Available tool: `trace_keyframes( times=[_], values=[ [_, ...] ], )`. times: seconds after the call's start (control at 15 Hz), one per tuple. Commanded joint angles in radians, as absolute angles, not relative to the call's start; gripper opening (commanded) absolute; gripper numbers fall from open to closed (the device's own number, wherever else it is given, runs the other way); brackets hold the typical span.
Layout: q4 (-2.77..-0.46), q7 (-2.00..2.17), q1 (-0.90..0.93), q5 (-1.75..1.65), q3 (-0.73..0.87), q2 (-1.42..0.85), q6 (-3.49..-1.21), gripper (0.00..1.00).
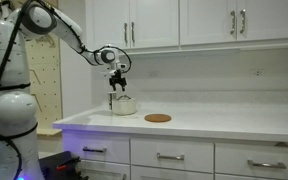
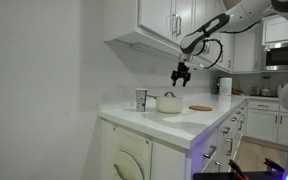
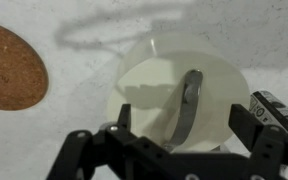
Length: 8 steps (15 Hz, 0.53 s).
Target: Close the drawer, uncover the pot and put the lid on the mat, and then open the second overhead cabinet door from the left
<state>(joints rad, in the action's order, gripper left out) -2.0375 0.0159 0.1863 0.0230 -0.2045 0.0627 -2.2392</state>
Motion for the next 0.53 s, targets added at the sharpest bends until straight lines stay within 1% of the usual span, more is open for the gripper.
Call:
trace_keyframes(
  times=[0.0, 0.47],
  values=[
    [-1.916, 0.071, 0.197, -0.008, -0.212, -0.031, -2.191, 1.00],
    [-1.800, 0.099, 0.228, -0.036, -0.211, -0.140, -2.183, 1.00]
  ],
)
